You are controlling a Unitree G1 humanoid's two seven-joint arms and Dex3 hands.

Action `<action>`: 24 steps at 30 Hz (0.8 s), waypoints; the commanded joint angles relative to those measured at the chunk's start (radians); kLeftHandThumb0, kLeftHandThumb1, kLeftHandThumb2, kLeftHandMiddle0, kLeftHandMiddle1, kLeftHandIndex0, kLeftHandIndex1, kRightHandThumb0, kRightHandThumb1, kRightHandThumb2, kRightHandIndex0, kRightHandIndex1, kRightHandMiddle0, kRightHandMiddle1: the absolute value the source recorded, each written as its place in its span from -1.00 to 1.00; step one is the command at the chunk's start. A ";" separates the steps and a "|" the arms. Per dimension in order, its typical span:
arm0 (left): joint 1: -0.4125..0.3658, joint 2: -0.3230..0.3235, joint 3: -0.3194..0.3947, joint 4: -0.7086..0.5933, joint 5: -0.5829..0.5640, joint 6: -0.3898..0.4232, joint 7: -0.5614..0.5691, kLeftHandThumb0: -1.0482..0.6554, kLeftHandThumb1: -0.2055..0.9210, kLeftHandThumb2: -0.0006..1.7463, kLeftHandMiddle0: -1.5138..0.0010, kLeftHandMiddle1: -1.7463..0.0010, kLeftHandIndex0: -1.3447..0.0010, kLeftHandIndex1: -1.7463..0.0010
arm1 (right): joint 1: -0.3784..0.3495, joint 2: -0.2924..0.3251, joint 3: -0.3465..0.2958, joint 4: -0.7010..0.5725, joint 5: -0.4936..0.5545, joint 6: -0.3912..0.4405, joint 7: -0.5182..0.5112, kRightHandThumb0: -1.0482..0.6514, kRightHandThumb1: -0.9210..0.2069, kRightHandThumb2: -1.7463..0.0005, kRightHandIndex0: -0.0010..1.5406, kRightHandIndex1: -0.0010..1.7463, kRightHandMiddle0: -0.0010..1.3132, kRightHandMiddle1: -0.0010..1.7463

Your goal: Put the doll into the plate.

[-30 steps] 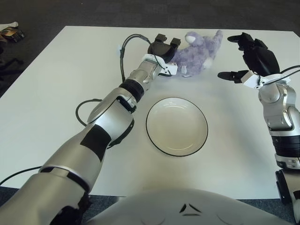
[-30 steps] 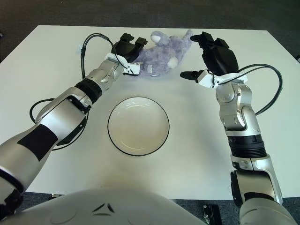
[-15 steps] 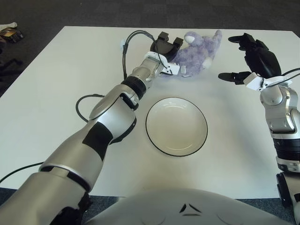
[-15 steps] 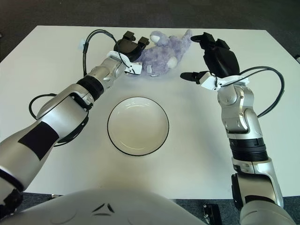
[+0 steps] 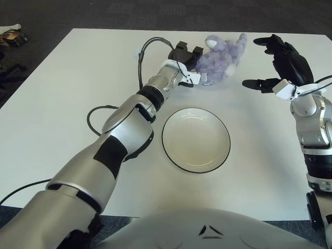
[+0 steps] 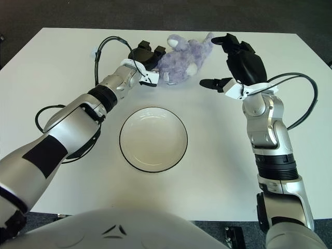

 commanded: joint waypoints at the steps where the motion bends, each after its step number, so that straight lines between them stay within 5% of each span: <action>1: -0.024 0.015 0.018 0.008 -0.028 -0.024 -0.074 -0.59 0.07 -0.07 0.92 0.01 1.00 0.02 | 0.012 0.004 -0.015 -0.016 0.011 0.007 0.003 -0.86 -0.40 0.37 -0.82 0.03 -1.00 -0.13; 13: -0.024 0.012 0.024 0.037 -0.050 -0.047 -0.162 -0.87 0.49 -0.42 0.91 -0.23 1.00 0.16 | 0.018 0.001 -0.028 -0.024 0.032 0.008 0.006 -0.90 -0.46 0.39 -0.83 0.09 -1.00 -0.08; 18: -0.023 0.008 0.027 0.043 -0.055 -0.042 -0.164 -0.89 0.54 -0.46 0.85 -0.37 1.00 0.16 | 0.023 0.004 -0.031 -0.033 0.030 0.016 0.005 -0.91 -0.48 0.41 -0.83 0.11 -1.00 -0.09; 24: -0.018 -0.003 0.031 0.048 -0.065 -0.023 -0.151 -0.75 0.45 -0.39 0.54 -0.75 1.00 0.06 | 0.035 0.015 -0.037 -0.059 0.051 0.027 0.014 -0.91 -0.51 0.42 -0.82 0.12 -1.00 -0.06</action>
